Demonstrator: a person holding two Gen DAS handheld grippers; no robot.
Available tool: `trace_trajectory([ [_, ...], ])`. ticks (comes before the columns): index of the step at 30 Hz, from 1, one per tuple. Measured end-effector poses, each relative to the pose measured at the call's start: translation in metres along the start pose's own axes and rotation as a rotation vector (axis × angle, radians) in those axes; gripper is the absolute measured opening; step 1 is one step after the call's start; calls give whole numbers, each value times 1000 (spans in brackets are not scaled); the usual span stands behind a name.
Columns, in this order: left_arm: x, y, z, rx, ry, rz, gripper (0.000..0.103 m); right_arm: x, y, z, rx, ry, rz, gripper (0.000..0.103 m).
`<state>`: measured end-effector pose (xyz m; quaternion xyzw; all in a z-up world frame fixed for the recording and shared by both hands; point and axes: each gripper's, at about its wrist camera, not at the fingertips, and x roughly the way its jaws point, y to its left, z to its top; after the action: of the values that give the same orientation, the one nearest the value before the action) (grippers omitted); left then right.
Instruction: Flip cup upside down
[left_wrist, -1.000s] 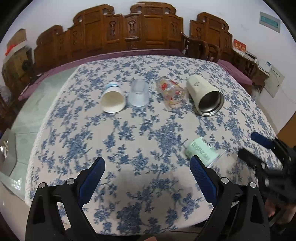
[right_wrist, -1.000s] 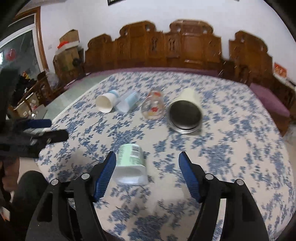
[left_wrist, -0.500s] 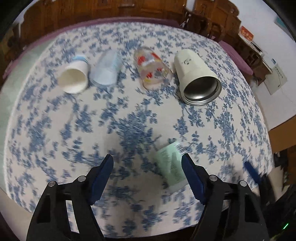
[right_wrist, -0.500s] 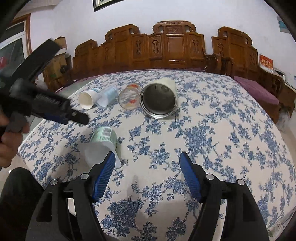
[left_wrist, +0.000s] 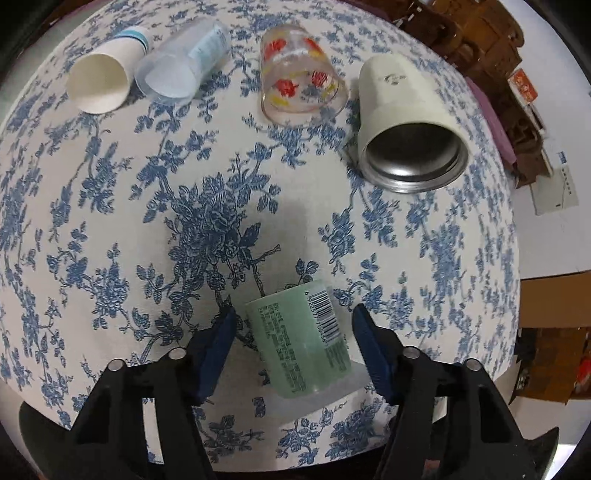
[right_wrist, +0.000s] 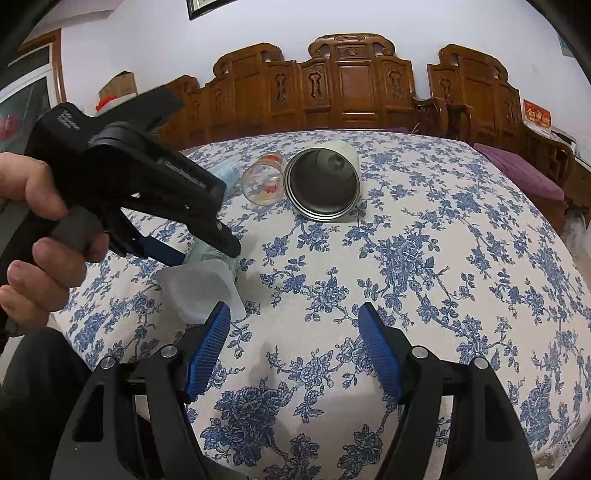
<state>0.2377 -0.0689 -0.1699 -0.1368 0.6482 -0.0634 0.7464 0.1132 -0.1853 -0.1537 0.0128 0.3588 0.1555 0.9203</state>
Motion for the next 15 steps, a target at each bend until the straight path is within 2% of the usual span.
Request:
trace_trajectory([
  [4, 7, 1, 2, -17, 18, -14, 50, 1, -2, -1, 11, 8, 12, 74],
  [7, 6, -2, 5, 14, 2, -5, 47, 3, -4, -1, 22, 10, 18, 74],
  [12, -4, -10, 9, 118, -55, 32, 46, 4, -6, -1, 33, 13, 28, 74],
  [15, -12, -13, 13, 171, -117, 23, 46, 4, -7, -1, 36, 10, 27, 74],
])
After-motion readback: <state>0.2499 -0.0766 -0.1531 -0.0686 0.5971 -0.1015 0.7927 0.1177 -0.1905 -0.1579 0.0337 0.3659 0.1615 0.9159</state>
